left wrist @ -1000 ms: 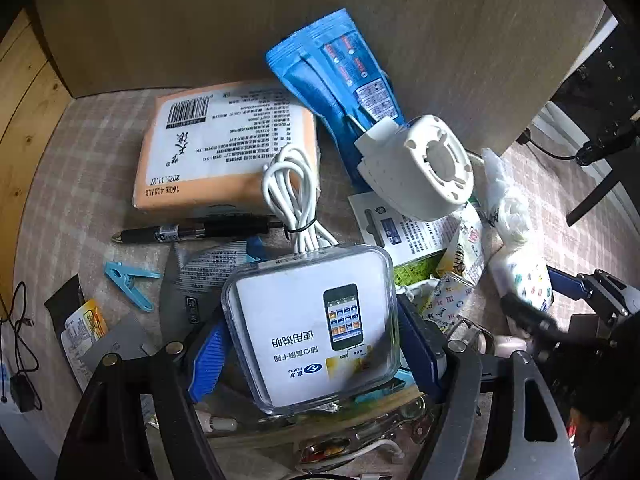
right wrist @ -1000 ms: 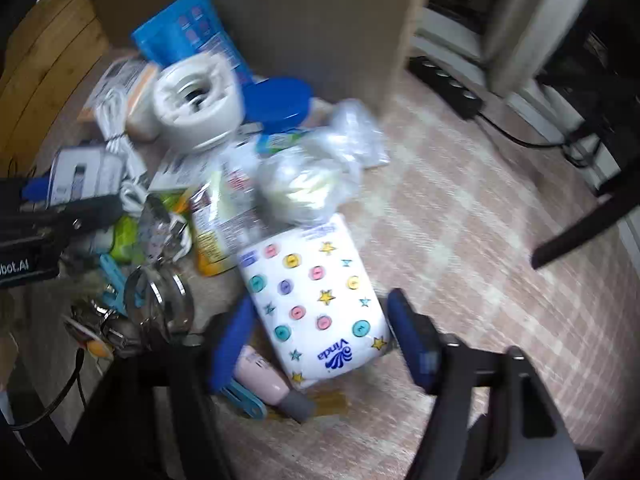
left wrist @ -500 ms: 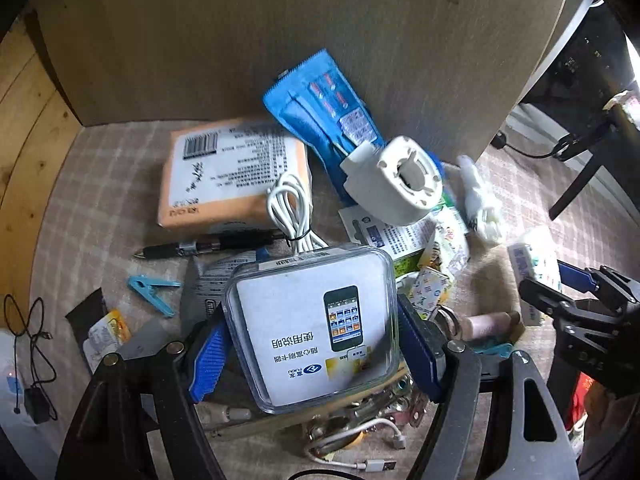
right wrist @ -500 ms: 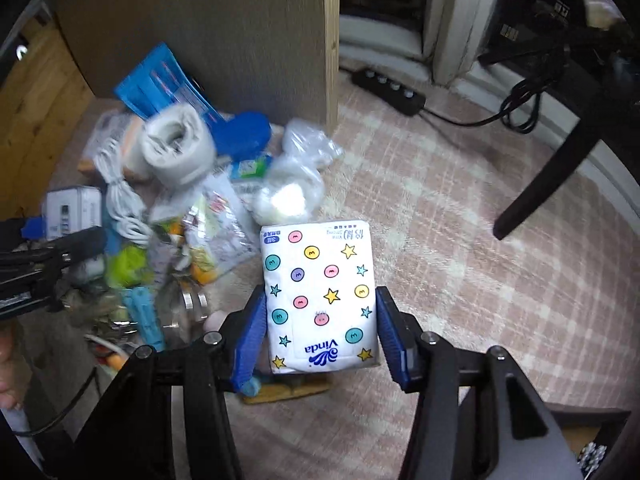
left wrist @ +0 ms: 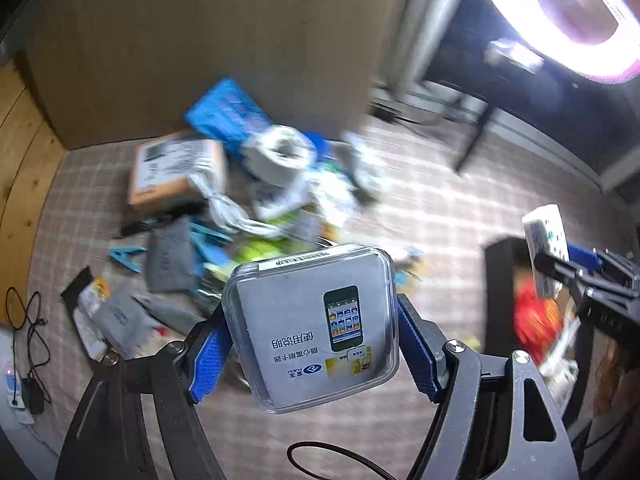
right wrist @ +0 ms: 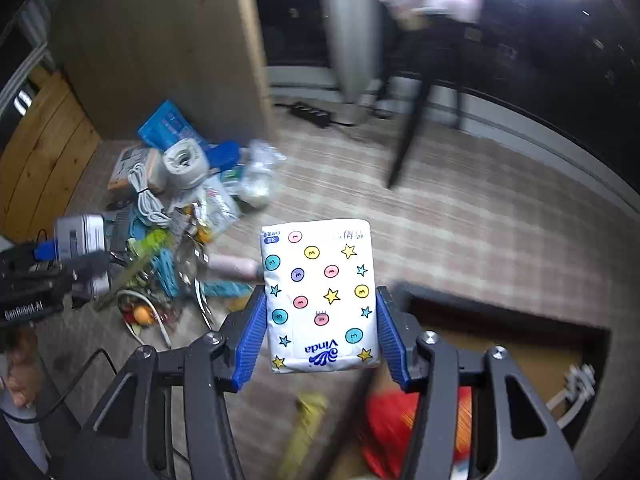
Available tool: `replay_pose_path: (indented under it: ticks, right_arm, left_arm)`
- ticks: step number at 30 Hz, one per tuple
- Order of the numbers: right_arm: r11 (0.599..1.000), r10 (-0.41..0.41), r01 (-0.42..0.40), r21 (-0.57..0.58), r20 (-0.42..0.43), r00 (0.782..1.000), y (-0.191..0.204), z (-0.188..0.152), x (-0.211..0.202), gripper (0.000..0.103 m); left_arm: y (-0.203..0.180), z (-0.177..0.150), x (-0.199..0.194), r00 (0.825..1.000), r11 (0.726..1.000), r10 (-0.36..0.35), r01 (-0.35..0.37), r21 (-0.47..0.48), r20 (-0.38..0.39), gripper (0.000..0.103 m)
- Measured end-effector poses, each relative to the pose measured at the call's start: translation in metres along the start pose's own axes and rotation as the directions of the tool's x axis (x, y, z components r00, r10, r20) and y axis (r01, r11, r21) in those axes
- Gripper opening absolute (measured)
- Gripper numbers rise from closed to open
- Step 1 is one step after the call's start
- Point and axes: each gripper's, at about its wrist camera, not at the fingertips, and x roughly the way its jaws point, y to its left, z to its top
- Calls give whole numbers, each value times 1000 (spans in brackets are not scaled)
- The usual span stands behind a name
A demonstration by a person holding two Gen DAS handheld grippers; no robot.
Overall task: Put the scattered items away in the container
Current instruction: 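Carry the box and tissue pack to the tray and release both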
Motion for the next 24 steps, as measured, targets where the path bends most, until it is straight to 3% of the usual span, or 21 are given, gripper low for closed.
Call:
replay_pose_path:
  ticks: [5, 13, 21, 24]
  right_arm:
    - [995, -65, 64, 74, 12, 998, -57, -29, -41, 51]
    - [966, -163, 164, 202, -21, 986, -150, -91, -93, 51]
    - [943, -181, 186, 276, -43, 983, -212, -144, -124, 54]
    - [942, -184, 188, 278, -41, 982, -218, -155, -131, 63]
  left_arm:
    - [-66, -23, -6, 998, 995, -63, 64, 83, -14, 73]
    - [-174, -71, -18, 986, 963, -155, 165, 212, -64, 73]
    - [-245, -98, -19, 986, 948, -145, 164, 273, -88, 74]
    - [-253, -102, -19, 987, 952, -141, 157, 262, -76, 72]
